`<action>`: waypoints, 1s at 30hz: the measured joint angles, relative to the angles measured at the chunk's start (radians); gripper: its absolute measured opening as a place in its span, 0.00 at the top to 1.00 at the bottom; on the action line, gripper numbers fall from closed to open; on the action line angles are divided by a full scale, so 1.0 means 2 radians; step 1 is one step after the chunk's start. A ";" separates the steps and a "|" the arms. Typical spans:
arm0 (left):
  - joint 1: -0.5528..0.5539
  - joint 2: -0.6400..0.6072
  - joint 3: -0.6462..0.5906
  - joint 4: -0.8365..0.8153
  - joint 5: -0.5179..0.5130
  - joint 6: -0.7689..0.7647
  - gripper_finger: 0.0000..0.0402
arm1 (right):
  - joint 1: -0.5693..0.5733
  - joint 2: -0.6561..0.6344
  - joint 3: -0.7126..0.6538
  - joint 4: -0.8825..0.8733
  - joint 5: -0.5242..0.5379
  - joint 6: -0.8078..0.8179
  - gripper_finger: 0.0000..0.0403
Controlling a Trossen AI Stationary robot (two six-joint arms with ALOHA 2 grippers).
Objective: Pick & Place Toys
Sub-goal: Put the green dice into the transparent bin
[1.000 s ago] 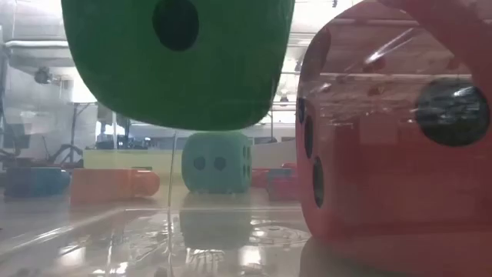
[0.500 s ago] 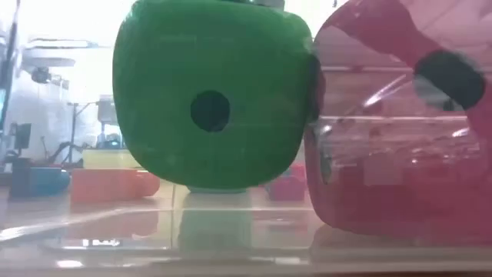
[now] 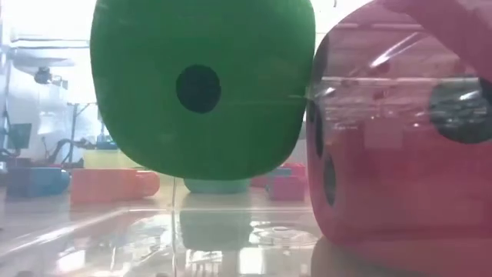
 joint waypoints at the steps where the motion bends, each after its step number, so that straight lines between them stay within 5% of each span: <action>1: 0.000 0.000 0.000 0.000 0.000 -0.001 0.08 | 0.000 0.000 0.000 0.000 0.000 0.000 0.82; 30: 0.000 0.000 0.000 -0.018 0.000 -0.001 0.08 | 0.006 0.000 -0.031 0.027 -0.004 0.019 0.83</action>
